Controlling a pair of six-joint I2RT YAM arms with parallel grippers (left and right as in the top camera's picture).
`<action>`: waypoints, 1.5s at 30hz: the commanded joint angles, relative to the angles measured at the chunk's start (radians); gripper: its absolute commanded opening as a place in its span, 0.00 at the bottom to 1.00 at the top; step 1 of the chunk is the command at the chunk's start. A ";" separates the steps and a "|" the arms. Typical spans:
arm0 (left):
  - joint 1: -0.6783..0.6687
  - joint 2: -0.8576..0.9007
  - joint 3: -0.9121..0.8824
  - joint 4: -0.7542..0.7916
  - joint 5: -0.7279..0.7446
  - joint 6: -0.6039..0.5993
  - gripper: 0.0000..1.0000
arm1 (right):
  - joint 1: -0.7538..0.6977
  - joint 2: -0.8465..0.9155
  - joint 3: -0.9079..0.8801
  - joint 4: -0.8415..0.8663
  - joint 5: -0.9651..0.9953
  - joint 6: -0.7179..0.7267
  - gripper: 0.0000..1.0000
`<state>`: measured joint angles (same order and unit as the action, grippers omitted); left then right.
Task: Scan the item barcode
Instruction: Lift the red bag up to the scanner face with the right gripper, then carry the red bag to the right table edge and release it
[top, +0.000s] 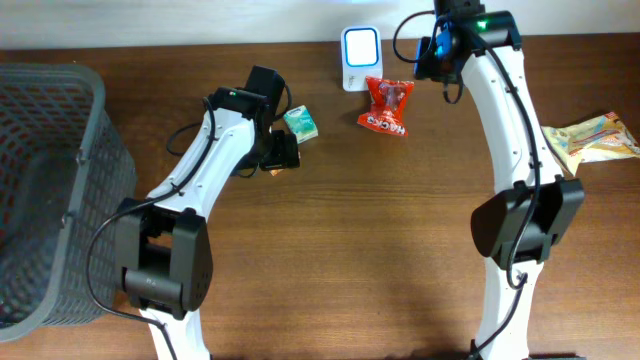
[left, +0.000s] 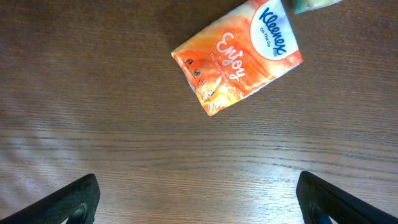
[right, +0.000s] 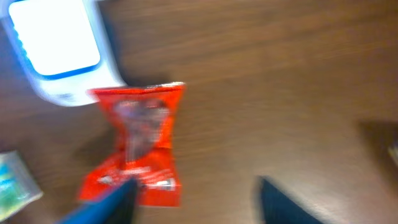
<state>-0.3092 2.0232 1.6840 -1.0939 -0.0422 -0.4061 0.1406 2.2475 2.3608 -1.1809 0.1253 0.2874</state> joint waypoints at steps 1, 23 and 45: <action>-0.004 -0.026 -0.001 0.001 -0.006 -0.008 0.99 | 0.032 0.077 -0.011 0.048 -0.173 0.006 0.84; -0.004 -0.026 -0.001 0.002 -0.007 -0.008 0.99 | -0.421 0.063 0.000 -0.149 0.029 0.095 0.04; -0.035 -0.007 -0.002 0.131 -0.028 -0.008 0.99 | -0.565 -0.154 -0.145 -0.290 -0.582 0.111 0.98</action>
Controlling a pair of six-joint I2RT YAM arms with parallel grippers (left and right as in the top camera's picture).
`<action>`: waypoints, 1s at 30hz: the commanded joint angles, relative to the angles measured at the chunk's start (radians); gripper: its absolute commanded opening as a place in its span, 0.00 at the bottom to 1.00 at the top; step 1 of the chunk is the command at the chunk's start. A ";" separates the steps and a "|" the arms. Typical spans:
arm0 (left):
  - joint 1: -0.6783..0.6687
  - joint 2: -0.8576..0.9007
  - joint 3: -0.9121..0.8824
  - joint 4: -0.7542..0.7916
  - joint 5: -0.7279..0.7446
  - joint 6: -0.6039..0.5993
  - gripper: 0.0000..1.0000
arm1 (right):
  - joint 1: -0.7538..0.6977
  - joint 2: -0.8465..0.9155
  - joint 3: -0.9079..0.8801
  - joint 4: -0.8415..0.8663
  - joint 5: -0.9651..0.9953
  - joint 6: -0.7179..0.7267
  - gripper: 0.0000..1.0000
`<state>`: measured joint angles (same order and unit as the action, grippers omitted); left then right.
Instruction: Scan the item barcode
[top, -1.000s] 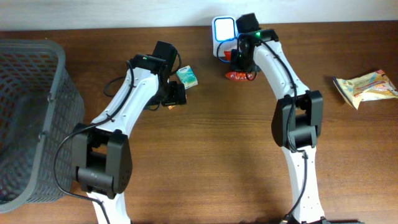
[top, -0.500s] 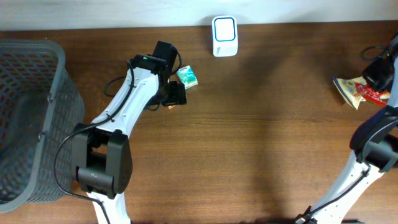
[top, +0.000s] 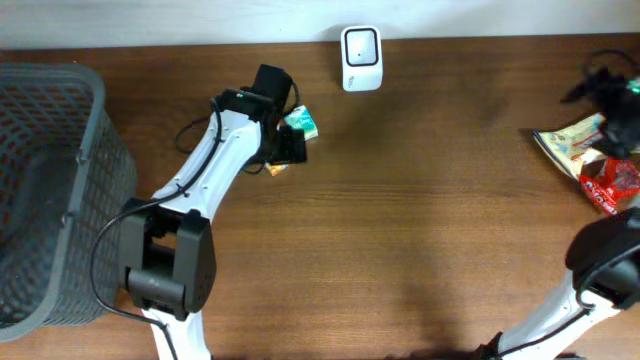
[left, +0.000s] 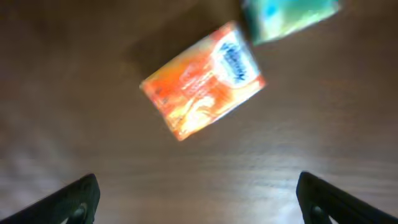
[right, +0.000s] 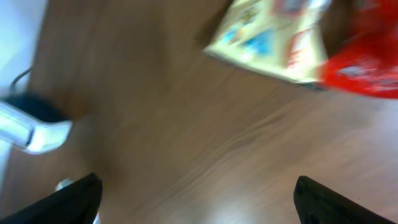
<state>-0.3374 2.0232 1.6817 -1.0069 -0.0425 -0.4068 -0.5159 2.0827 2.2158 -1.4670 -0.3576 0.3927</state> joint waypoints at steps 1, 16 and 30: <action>-0.005 0.010 0.001 0.065 -0.057 -0.006 0.99 | 0.125 0.011 0.000 -0.003 -0.099 0.005 0.99; 0.161 0.220 0.001 0.287 0.298 0.356 0.54 | 0.261 0.011 0.000 -0.002 -0.099 0.005 0.99; -0.002 0.249 0.045 -0.066 0.723 0.355 0.17 | 0.261 0.011 0.000 -0.002 -0.098 0.005 0.99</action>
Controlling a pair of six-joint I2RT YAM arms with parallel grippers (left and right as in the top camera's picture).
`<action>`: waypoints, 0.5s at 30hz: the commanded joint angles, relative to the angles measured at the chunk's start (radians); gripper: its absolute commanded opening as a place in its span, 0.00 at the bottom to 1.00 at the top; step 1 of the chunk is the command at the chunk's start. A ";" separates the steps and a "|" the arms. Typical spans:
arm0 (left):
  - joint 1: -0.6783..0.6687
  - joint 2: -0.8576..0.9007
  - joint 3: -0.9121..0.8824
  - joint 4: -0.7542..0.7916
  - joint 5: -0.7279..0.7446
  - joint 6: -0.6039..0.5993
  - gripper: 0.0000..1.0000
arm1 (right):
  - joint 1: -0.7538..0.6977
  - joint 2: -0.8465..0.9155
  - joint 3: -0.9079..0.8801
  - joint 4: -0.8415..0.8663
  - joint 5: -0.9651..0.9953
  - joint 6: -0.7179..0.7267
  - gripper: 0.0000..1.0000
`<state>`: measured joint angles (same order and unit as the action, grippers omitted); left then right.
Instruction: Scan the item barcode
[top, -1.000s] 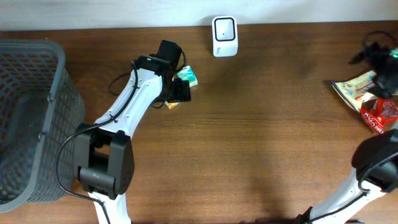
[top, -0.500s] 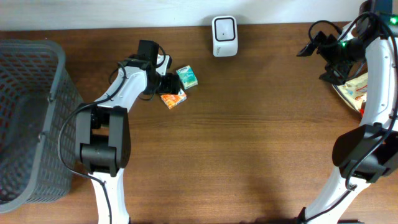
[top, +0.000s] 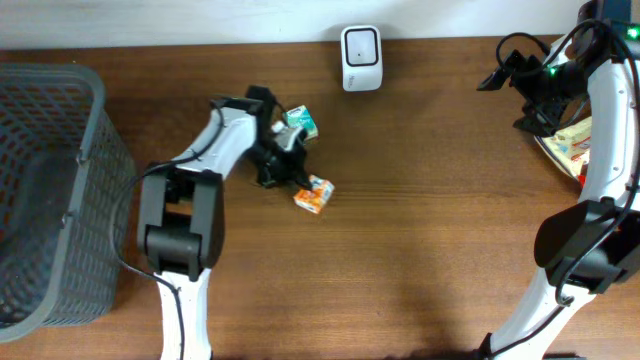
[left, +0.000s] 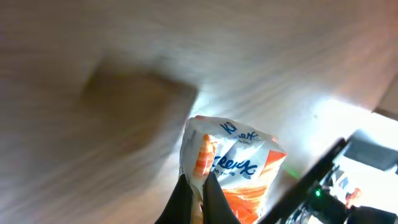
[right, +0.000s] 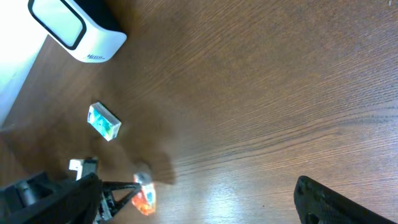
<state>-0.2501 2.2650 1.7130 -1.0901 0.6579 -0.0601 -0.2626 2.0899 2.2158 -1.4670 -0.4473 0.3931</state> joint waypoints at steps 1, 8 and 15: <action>-0.133 0.007 0.017 0.027 -0.035 0.008 0.45 | 0.007 0.004 0.000 -0.002 -0.009 0.005 0.99; -0.145 0.007 0.512 -0.366 -0.482 -0.068 0.95 | 0.007 0.004 0.000 -0.002 -0.009 0.005 0.99; 0.030 0.007 0.679 -0.466 -0.640 -0.242 0.99 | 0.007 0.004 0.000 -0.002 -0.009 0.005 0.99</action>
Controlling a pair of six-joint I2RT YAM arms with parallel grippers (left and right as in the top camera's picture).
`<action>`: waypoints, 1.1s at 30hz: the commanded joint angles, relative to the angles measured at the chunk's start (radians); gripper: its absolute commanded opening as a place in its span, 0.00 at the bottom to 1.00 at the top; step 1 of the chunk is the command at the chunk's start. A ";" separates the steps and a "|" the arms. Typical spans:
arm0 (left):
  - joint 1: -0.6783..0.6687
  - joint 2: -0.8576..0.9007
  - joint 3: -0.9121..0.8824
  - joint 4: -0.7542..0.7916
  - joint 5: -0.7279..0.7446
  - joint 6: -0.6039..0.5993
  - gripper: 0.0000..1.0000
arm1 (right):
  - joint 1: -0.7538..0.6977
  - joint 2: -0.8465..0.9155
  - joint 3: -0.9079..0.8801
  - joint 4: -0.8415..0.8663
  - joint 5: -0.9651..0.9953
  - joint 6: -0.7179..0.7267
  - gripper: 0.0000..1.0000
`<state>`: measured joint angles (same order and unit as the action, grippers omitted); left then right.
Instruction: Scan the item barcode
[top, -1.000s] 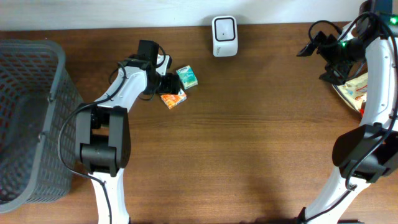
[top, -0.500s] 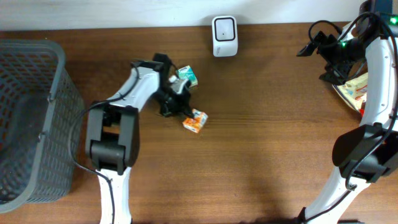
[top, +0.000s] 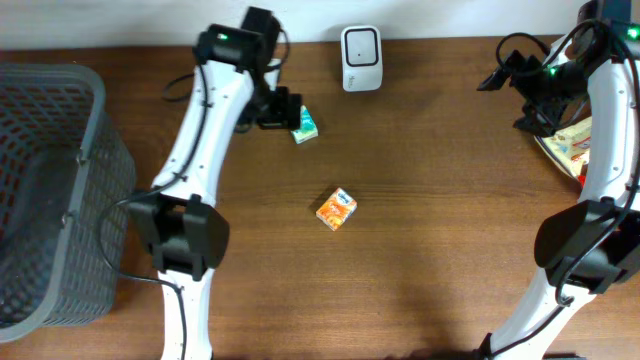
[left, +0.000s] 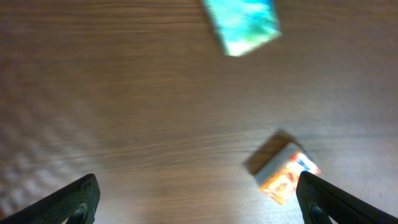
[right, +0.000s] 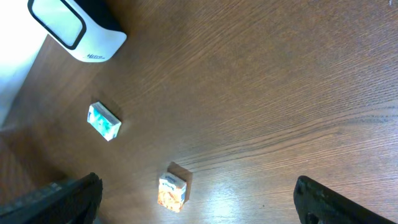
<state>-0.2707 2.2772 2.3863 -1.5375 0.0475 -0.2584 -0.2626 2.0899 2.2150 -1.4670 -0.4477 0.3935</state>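
An orange Kleenex tissue pack (top: 337, 210) lies alone on the wooden table (top: 440, 260), left of centre. It also shows in the left wrist view (left: 286, 174) and in the right wrist view (right: 172, 191). The white scanner (top: 360, 45) stands at the back edge, its blue-rimmed window facing up (right: 68, 28). My left gripper (top: 280, 112) hangs open and empty (left: 199, 205) high at the back, beside a teal pack (top: 304, 125). Far to the right, my right gripper (top: 512, 85) is open and empty (right: 199, 199), well above the table.
A grey mesh basket (top: 50, 190) fills the left side. Snack packs (top: 572, 142) lie at the far right edge, under the right arm. The teal pack (left: 242, 22) sits between the scanner and the orange pack.
My left gripper has let go of the orange pack, which now lies on the table a little further right. The left gripper stands open, higher and further back. The right arm has not moved.
At first my left gripper was open over the orange pack, and my right one was over a red snack bag by the scanner. Then the red bag lay at the far right. Then my left gripper held the orange pack, which now lies free mid-table.
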 joint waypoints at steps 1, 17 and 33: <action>0.063 -0.005 0.006 -0.024 -0.029 -0.040 0.99 | 0.007 0.004 0.001 -0.002 -0.009 0.005 0.99; 0.064 -0.003 0.003 -0.020 -0.068 -0.040 0.99 | 0.007 0.004 0.001 -0.002 -0.009 0.005 0.99; -0.205 0.001 -0.426 0.197 0.270 0.145 0.52 | 0.128 0.011 0.000 0.021 0.105 0.004 0.99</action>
<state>-0.4061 2.2799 2.0308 -1.3918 0.2642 -0.1467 -0.1432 2.0945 2.2147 -1.4433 -0.3866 0.3931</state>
